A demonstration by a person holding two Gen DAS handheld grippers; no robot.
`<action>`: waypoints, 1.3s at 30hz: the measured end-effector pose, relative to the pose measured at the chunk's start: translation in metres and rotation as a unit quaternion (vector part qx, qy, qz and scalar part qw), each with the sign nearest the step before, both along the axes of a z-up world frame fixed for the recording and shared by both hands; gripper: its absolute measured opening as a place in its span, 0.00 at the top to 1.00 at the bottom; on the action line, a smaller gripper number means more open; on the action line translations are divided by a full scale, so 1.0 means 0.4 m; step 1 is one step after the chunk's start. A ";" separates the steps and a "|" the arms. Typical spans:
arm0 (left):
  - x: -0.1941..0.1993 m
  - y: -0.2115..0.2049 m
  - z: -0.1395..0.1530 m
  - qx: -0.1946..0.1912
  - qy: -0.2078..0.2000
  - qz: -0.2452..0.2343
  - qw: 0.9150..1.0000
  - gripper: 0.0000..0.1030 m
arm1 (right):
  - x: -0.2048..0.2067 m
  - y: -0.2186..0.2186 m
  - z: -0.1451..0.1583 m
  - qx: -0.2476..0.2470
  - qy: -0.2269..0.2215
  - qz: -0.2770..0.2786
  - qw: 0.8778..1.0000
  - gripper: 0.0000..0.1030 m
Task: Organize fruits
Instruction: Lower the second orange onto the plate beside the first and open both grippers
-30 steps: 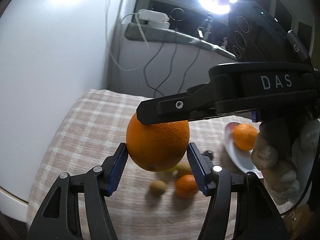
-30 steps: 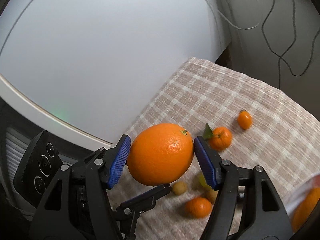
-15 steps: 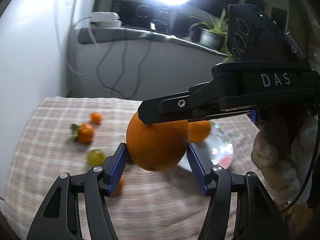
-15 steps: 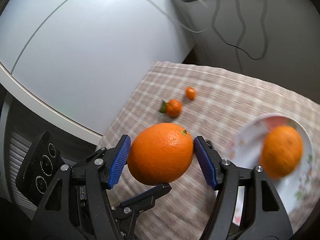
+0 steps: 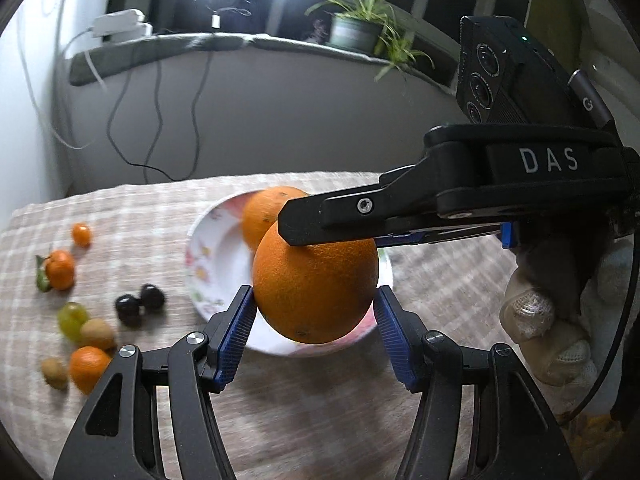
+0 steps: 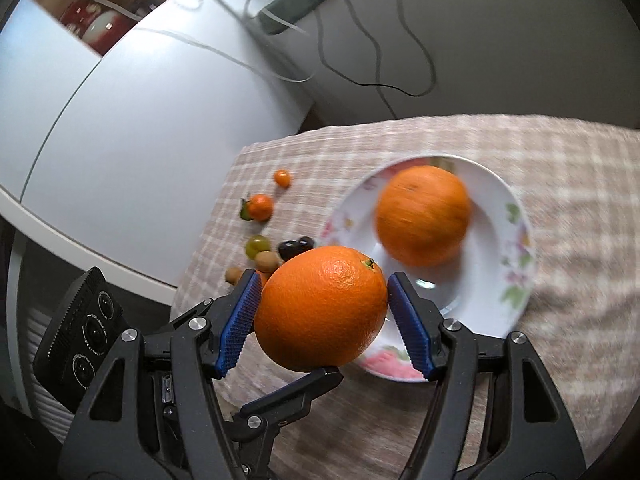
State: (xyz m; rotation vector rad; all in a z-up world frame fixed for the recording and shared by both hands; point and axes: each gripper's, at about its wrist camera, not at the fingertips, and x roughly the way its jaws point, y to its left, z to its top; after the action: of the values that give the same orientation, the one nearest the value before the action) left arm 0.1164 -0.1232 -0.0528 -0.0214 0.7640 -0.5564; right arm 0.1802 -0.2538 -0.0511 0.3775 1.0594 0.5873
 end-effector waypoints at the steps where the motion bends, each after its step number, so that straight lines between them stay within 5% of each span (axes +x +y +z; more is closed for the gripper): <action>1: 0.003 -0.008 -0.003 0.002 0.001 -0.004 1.000 0.42 | -0.002 -0.015 -0.006 0.003 0.001 -0.006 1.000 0.33; 21: 0.043 -0.089 -0.048 0.064 0.012 -0.032 0.997 0.42 | -0.009 -0.093 -0.074 0.026 0.021 -0.041 0.999 0.34; 39: 0.016 0.008 -0.004 0.045 -0.014 0.005 0.999 0.42 | -0.053 -0.095 -0.025 -0.023 -0.038 -0.044 0.998 0.30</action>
State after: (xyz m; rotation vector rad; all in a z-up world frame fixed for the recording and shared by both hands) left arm 0.1229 -0.1202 -0.0542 0.0660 0.7611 -0.5121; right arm 0.1589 -0.2919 -0.0611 0.3573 0.9766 0.4946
